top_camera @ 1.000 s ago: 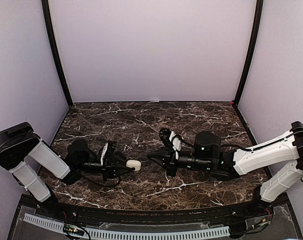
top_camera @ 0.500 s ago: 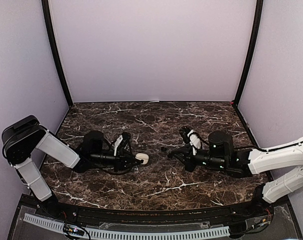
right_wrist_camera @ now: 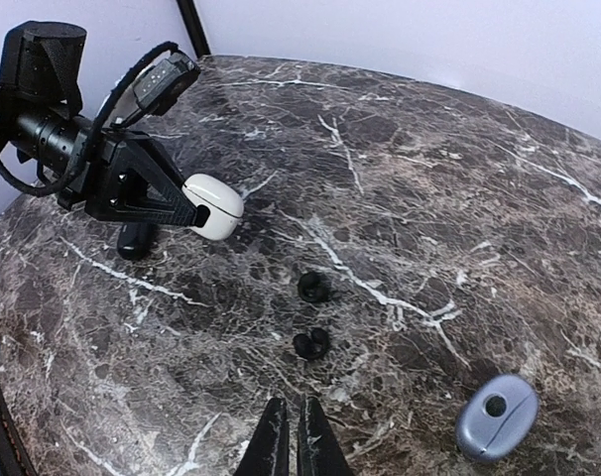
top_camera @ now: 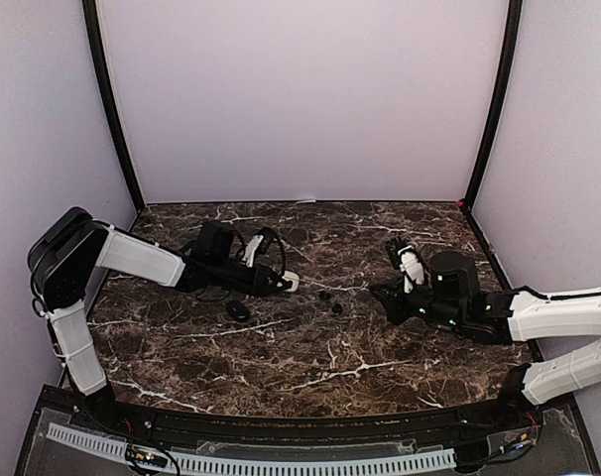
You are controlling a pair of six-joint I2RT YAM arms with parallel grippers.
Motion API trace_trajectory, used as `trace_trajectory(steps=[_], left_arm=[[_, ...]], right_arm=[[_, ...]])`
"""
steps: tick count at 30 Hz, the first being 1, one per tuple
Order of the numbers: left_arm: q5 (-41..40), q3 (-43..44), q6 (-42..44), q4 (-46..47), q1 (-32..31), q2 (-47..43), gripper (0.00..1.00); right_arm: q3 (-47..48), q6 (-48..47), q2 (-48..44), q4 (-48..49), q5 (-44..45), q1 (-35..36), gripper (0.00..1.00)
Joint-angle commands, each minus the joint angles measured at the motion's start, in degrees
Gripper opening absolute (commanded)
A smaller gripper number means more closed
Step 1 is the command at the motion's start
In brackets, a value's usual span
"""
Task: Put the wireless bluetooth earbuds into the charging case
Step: Place the charging case with the earbuds at the center of the board.
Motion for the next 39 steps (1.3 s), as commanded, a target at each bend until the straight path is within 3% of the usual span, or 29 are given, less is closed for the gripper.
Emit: trace_trajectory(steps=[1, 15, 28, 32, 34, 37, 39], left_arm=[[0.7, 5.9, -1.8, -7.9, 2.9, 4.0, 0.07], [8.1, 19.8, -4.5, -11.3, 12.0, 16.2, 0.09], [10.9, 22.1, -5.7, -10.6, 15.6, 21.4, 0.15], [11.1, 21.6, -5.5, -10.2, 16.1, 21.8, 0.29], [11.3, 21.4, -5.3, -10.4, 16.3, 21.7, 0.51], [11.2, 20.1, -5.1, -9.8, 16.3, 20.4, 0.65], [10.2, 19.1, -4.8, -9.7, 16.2, 19.1, 0.79]], right_arm=[[-1.1, 2.8, -0.5, -1.4, 3.9, -1.5, 0.05], [-2.4, 3.2, -7.7, -3.9, 5.9, -2.9, 0.06], [-5.4, 1.7, -10.1, -2.8, 6.1, -9.0, 0.08], [-5.5, 1.6, -9.4, -2.5, 5.3, -11.8, 0.15], [-5.3, 1.6, -8.3, -2.8, 5.1, -13.7, 0.22], [-5.3, 1.5, -7.5, -2.3, 5.9, -16.9, 0.39], [-5.9, 1.2, -7.7, -1.3, 6.0, -19.1, 0.44]])
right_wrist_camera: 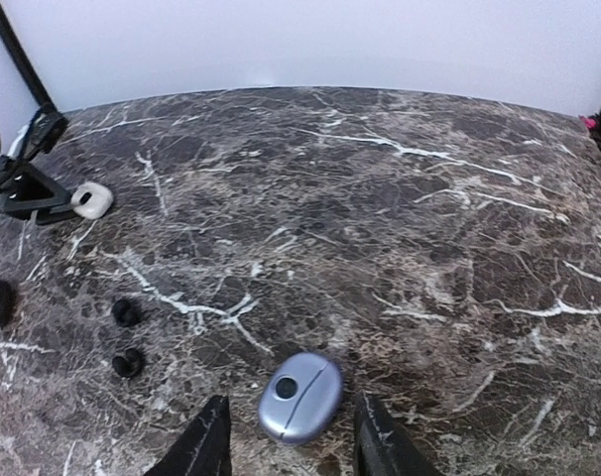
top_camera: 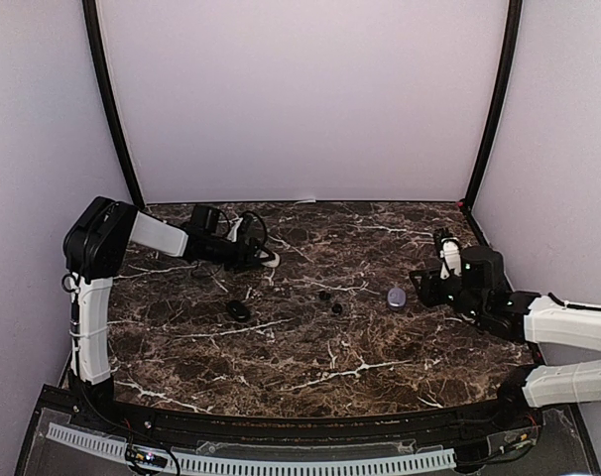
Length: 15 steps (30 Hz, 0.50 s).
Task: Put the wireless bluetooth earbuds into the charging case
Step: Place the charging case with the earbuds at the center of the board.
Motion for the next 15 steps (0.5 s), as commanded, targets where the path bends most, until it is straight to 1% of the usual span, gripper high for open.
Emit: trace_trajectory(steps=[1, 2, 5, 7, 9, 13, 15], left_arm=[[-3.6, -2.8, 1.1, -2.9, 0.5, -2.5, 0.85], [-4.3, -3.4, 1.3, -3.1, 0.5, -3.2, 0.92], [-6.4, -5.4, 1.8, -3.4, 0.6, -6.0, 0.98], [-7.9, -7.6, 2.2, -3.2, 0.6, -8.6, 0.99], [-9.8, -9.8, 2.5, -2.8, 0.7, -11.5, 0.99], [-14.0, -14.9, 3.1, -1.5, 0.7, -18.3, 0.99], [-15.8, -17.9, 3.1, 0.2, 0.7, -22.0, 0.99]], right_arm=[[-1.3, -0.7, 0.1, 3.7, 0.6, -4.6, 0.46], [-1.7, -1.0, -0.1, 4.3, 0.8, -5.6, 0.49], [-2.6, -2.0, -0.4, 6.1, 1.7, -8.4, 0.55], [-2.8, -2.4, -0.8, 7.0, 2.5, -10.3, 0.65], [-3.5, -3.2, -0.8, 9.4, 3.3, -12.0, 0.72], [-4.6, -7.2, 0.2, 16.3, 4.0, -14.5, 0.8], [-5.1, -10.8, 1.5, 20.2, 4.0, -15.2, 0.83]])
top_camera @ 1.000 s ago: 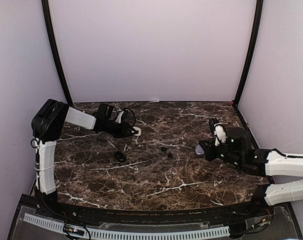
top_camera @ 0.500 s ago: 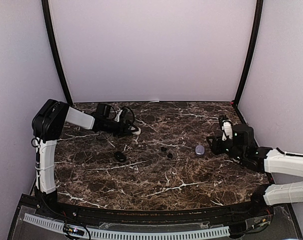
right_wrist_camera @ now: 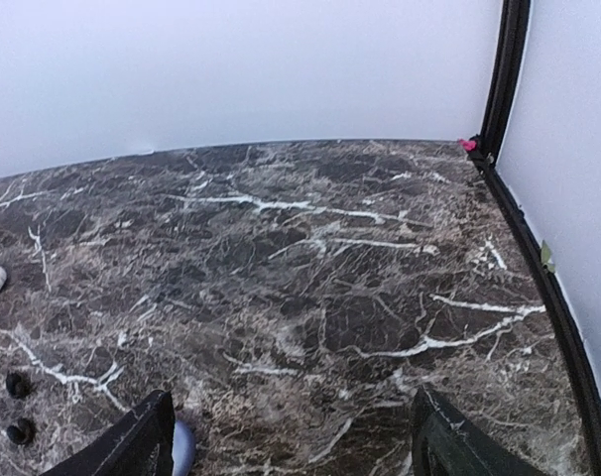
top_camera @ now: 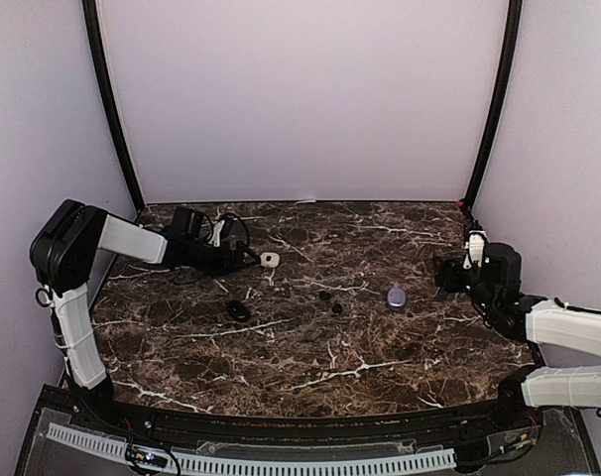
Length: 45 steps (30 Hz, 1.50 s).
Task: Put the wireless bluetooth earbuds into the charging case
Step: Place the charging case with the earbuds at the center of the board, then pick up the charging case from the center of the board.
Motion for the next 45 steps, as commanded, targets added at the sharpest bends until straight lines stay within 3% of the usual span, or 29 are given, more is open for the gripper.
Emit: trace_trajectory(steps=[1, 3, 6, 11, 14, 19, 21, 23, 45], left_arm=[[-6.2, -5.9, 1.3, 1.4, 0.4, -10.3, 0.99], [-8.1, -9.1, 1.2, 3.0, 0.4, -14.1, 0.99], [-10.6, -14.5, 0.3, 6.2, 0.4, -20.0, 0.99], [-13.3, -22.0, -1.2, 9.9, 0.3, -27.7, 0.99], [-15.2, -25.5, -2.4, 12.0, 0.4, -32.4, 0.99], [-16.9, -29.5, -3.4, 13.3, 0.4, -38.1, 0.99], [-17.5, -30.8, -3.7, 13.6, 0.3, -40.2, 0.99], [-18.1, -32.1, -3.7, 13.8, 0.4, -42.0, 0.99], [-21.2, -36.4, -3.1, 12.1, 0.4, -53.6, 0.99]], right_arm=[[-1.3, -7.8, 2.0, 12.1, 1.5, -2.2, 0.83], [-1.4, -12.3, 3.6, 15.3, 0.9, -3.4, 0.84], [-7.6, -19.9, 5.9, 30.6, -2.5, -5.1, 0.86], [-11.8, -15.0, 15.7, 48.7, -13.0, -13.4, 0.86], [-10.4, -17.4, 19.3, 51.1, -13.8, -14.8, 0.85], [-11.6, -14.1, 31.2, 66.1, -13.5, -18.1, 0.87], [-10.0, -13.1, 29.6, 59.6, -11.2, -18.1, 0.9], [-7.6, -12.2, 31.0, 57.9, -9.4, -18.4, 0.99], [-7.4, -12.0, 30.7, 57.0, -10.5, -18.9, 0.99]])
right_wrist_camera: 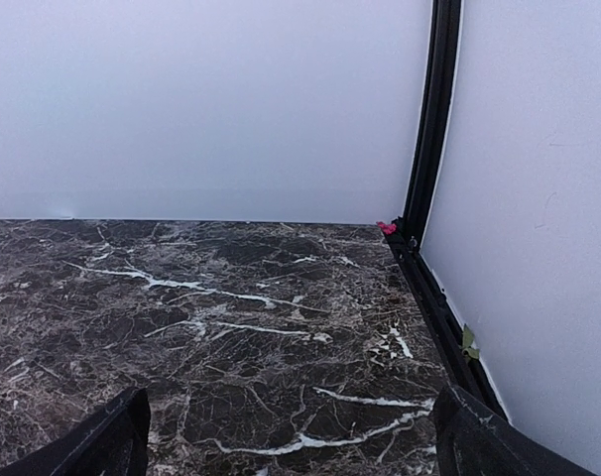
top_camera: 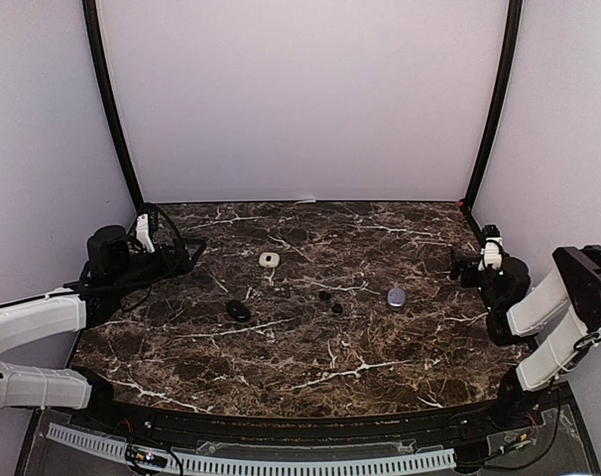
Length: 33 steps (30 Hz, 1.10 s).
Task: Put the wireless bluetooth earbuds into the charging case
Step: Pick up the charging case from the center of the board.
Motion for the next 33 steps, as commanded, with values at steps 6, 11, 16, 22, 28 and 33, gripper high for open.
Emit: trace_trajectory(steps=[6, 11, 16, 22, 28, 33], left_arm=[[-1.2, -1.7, 0.7, -0.4, 0.2, -2.5, 0.99], [-1.6, -3.3, -1.0, 0.6, 0.3, -2.3, 0.99], [-1.5, -4.3, -1.9, 0.3, 0.2, 0.2, 0.99], [4.9, -3.4, -0.4, -0.8, 0.2, 6.1, 0.89], [1.7, -3.3, 0.7, -5.7, -3.1, 8.8, 0.89], [-0.5, -2.1, -1.0, -11.0, -6.3, 9.5, 0.9]], right_arm=[[0.6, 0.6, 0.2, 2.3, 0.3, -0.3, 0.99], [0.6, 0.6, 0.2, 2.3, 0.3, -0.3, 0.99], [0.6, 0.6, 0.2, 2.3, 0.3, -0.3, 0.99], [0.6, 0.6, 0.2, 2.4, 0.3, -0.3, 0.99], [0.6, 0.6, 0.2, 2.3, 0.3, -0.3, 0.99], [0.6, 0.6, 0.2, 2.3, 0.3, -0.3, 0.99]])
